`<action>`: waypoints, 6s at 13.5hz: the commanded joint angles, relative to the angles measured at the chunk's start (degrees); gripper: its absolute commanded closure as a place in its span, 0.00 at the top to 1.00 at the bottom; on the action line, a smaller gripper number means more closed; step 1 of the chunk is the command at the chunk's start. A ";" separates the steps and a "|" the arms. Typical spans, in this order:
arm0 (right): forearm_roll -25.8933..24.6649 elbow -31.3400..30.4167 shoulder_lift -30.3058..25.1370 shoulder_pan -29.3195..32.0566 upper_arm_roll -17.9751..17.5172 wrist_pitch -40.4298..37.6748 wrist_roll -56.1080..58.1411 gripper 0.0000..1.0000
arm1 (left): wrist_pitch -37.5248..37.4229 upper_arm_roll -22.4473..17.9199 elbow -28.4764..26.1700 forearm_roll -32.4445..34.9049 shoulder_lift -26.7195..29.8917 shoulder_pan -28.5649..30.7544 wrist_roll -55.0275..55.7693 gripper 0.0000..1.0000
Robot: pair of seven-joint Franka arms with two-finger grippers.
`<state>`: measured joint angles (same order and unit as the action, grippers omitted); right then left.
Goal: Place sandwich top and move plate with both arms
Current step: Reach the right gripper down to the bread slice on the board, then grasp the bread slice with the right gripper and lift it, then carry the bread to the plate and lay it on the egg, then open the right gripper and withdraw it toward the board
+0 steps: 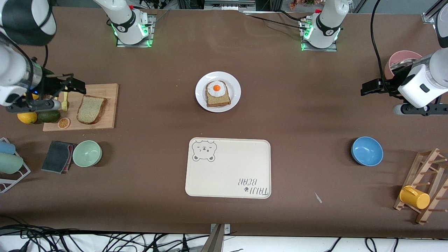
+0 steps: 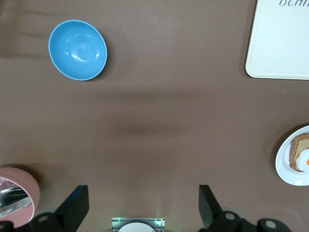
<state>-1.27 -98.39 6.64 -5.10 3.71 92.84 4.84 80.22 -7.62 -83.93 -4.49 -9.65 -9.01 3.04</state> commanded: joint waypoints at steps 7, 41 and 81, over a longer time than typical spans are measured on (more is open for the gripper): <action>-14.44 -19.18 2.15 0.44 0.95 26.05 -8.76 1.00 | -1.30 0.06 1.76 -1.58 -0.99 0.40 -0.58 1.00; -16.85 -9.12 13.05 -0.88 -7.82 7.82 -24.17 0.00 | -1.56 -0.55 1.93 -1.93 -1.69 0.49 -0.67 1.00; 3.28 17.97 18.86 -24.20 -9.42 0.52 -42.07 1.00 | 0.97 -1.08 1.67 -3.25 -1.78 0.57 -0.67 1.00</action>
<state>-0.02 -79.46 28.44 -34.25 -5.10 96.73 -45.90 80.43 -8.51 -83.86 -6.18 -10.51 -8.87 3.04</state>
